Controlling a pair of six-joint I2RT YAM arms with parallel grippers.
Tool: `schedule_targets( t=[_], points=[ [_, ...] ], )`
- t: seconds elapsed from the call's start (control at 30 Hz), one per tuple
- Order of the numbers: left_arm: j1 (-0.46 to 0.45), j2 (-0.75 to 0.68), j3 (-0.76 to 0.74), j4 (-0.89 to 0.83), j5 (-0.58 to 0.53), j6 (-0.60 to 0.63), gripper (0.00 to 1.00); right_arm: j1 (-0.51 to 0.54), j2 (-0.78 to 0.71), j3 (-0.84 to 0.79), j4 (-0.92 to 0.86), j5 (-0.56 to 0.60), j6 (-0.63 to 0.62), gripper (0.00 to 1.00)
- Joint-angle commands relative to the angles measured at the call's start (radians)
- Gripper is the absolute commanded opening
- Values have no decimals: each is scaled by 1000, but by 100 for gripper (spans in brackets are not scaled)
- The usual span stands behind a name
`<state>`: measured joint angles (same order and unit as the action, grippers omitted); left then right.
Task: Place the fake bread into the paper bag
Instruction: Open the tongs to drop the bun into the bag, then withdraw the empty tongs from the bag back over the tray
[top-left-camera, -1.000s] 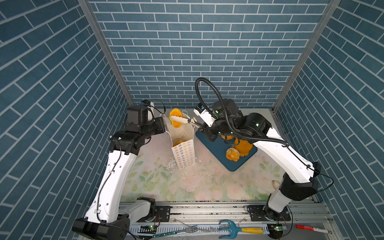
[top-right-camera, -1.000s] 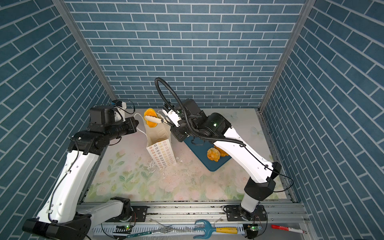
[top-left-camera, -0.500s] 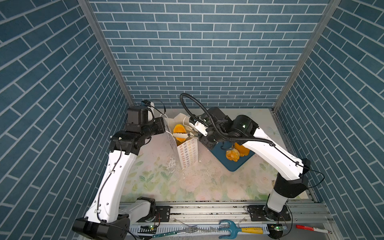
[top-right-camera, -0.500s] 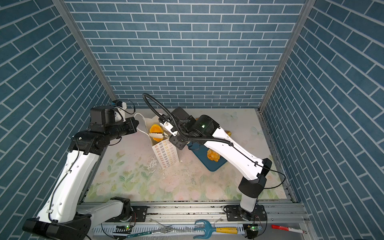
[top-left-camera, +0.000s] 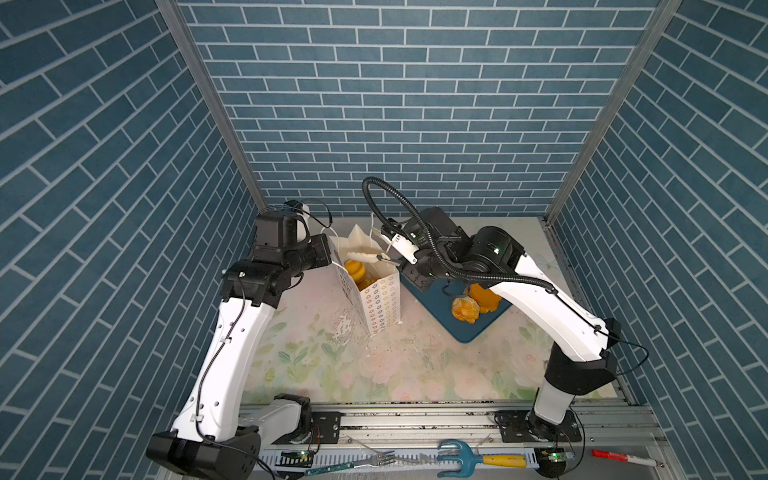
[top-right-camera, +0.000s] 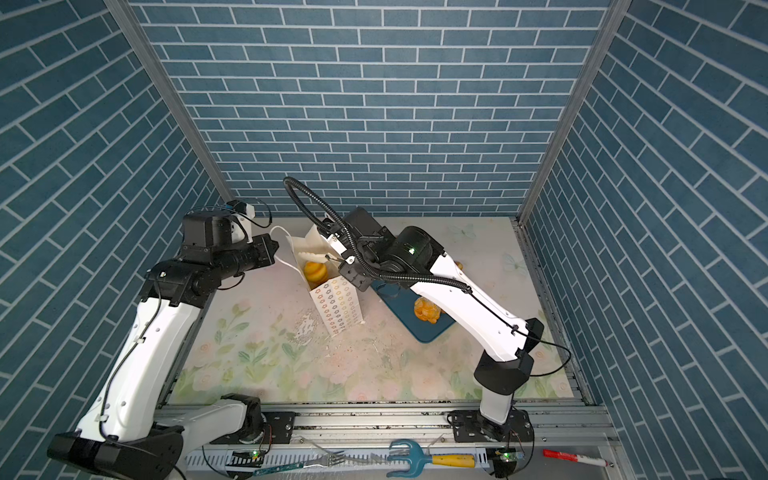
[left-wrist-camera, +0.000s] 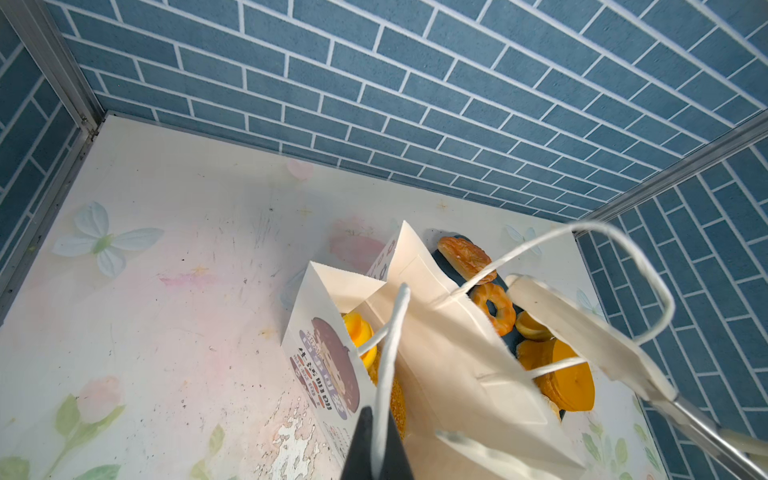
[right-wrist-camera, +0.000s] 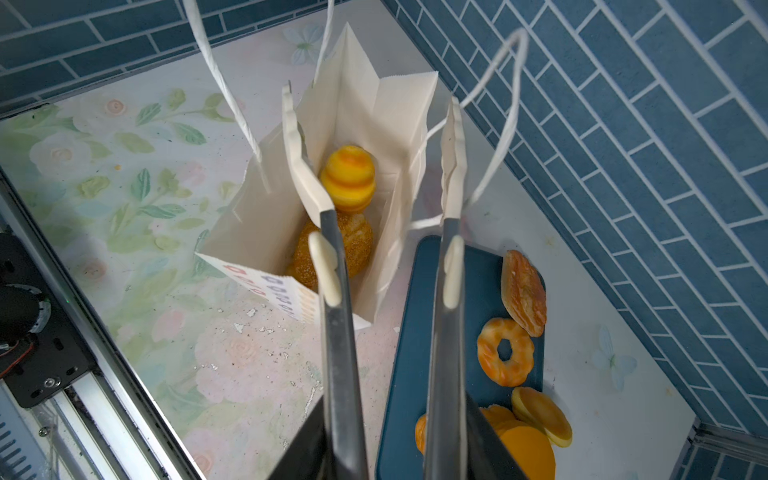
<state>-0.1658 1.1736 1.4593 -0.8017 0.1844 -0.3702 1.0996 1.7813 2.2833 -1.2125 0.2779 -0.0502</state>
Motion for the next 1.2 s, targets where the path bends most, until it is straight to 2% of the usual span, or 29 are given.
schedule_targets(
  t=[0.0, 0.17, 0.3, 0.5, 0.67, 0.77, 0.93, 1.17],
  points=[
    [18, 24, 35, 3, 20, 22, 0, 5, -52, 82, 54, 17, 3, 45],
    [40, 47, 64, -3, 57, 30, 0, 4, -78, 93, 103, 22, 7, 44],
    [44, 72, 91, -10, 69, 43, 0, 4, -90, 93, 135, -22, 10, 44],
    [67, 103, 138, -34, 92, 68, 0, -17, -88, 106, 146, 132, 34, 42],
    [83, 113, 133, -29, 128, 69, 0, -78, -81, 120, 102, 227, 120, 43],
    [87, 113, 136, -36, 131, 75, 0, -125, -95, 99, 79, 245, 181, 43],
    [95, 101, 138, -51, 133, 89, 0, -238, -89, 63, -51, 231, 265, 44],
    [95, 97, 128, -63, 141, 97, 5, -374, -70, -74, -220, 161, 282, 45]
  ],
)
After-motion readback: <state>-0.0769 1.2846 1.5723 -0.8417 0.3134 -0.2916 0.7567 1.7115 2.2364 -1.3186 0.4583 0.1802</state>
